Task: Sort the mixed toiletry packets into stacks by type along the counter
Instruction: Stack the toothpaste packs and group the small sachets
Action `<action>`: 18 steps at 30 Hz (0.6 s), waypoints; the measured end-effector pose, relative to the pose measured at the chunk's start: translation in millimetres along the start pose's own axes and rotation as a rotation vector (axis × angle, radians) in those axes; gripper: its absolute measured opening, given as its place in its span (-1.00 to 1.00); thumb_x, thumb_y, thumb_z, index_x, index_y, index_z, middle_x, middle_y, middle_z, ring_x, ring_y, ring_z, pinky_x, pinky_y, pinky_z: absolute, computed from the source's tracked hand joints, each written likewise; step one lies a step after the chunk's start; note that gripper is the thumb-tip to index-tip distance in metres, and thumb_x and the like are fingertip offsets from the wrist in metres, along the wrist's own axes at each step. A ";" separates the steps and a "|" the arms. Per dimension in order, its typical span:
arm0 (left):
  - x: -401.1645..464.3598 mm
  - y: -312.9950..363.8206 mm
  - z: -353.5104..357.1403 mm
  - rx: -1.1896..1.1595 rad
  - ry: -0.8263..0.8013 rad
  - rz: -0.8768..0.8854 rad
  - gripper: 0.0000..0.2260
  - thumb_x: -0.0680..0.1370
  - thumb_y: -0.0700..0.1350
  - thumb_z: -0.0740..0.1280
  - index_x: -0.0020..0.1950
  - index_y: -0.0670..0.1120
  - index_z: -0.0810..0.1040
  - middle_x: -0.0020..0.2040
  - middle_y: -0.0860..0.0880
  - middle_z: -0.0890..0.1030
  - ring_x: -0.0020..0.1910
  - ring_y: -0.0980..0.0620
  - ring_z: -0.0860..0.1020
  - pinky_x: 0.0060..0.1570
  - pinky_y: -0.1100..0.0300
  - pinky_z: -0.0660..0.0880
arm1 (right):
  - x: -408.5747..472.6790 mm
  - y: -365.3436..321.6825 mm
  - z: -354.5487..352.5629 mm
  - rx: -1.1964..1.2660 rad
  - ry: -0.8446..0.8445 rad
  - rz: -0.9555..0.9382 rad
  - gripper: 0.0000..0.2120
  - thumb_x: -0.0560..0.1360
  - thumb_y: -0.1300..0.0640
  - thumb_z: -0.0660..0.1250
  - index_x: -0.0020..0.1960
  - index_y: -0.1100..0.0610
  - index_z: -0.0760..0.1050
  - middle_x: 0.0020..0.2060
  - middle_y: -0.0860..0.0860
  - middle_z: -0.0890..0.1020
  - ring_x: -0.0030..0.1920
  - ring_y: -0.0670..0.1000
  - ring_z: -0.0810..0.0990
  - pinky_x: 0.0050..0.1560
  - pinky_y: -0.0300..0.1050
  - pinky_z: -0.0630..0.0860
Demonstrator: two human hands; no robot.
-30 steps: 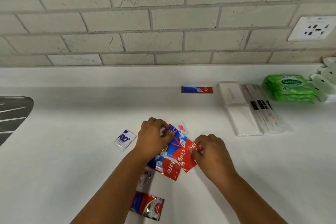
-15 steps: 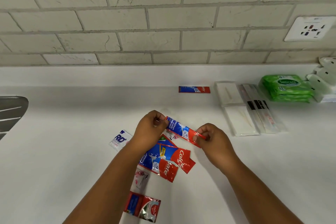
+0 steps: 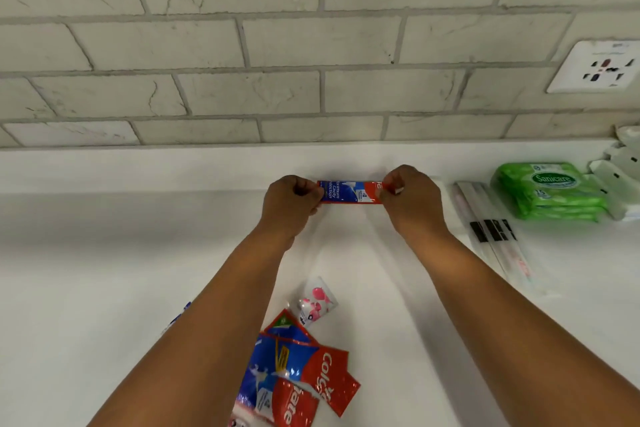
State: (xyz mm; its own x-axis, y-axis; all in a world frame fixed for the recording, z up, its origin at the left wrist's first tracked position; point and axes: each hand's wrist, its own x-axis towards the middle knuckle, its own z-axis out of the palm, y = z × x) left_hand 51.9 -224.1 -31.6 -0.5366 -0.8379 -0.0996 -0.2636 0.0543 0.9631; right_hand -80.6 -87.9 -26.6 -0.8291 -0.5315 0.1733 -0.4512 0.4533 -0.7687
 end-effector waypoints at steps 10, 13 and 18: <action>45.7 -20.7 34.4 0.302 0.105 0.025 -0.91 0.48 -0.20 0.40 -0.04 -0.07 0.61 -0.11 0.05 0.61 -0.11 0.07 0.54 -0.06 0.25 0.45 | 41.7 14.3 30.3 -0.442 -0.129 -0.134 -0.81 0.51 0.18 0.28 0.05 0.23 0.57 0.00 0.19 0.55 -0.04 0.12 0.53 -0.13 -0.18 0.32; 48.1 -23.1 39.0 0.352 0.124 0.053 -0.90 0.49 -0.21 0.38 -0.02 -0.09 0.61 -0.12 0.06 0.58 -0.12 0.07 0.52 -0.08 0.24 0.44 | 42.7 12.0 34.0 -0.557 -0.163 -0.162 -0.81 0.49 0.19 0.29 0.06 0.23 0.54 0.02 0.18 0.52 -0.02 0.13 0.52 -0.12 -0.16 0.34; 50.0 -26.5 41.9 0.378 0.120 0.075 -0.89 0.49 -0.21 0.38 0.00 -0.11 0.63 -0.03 0.03 0.61 -0.08 0.08 0.51 -0.06 0.29 0.40 | 43.7 11.9 36.8 -0.697 -0.195 -0.186 -0.80 0.48 0.17 0.31 0.08 0.21 0.53 0.04 0.15 0.52 0.06 0.13 0.47 0.04 -0.11 0.37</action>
State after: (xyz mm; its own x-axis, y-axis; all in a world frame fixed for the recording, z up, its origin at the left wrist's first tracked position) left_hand -1.5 -244.7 -72.6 -0.4739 -0.8804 0.0192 -0.5155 0.2951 0.8045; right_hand -110.0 -132.0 -50.8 -0.6740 -0.7319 0.1002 -0.7370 0.6572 -0.1575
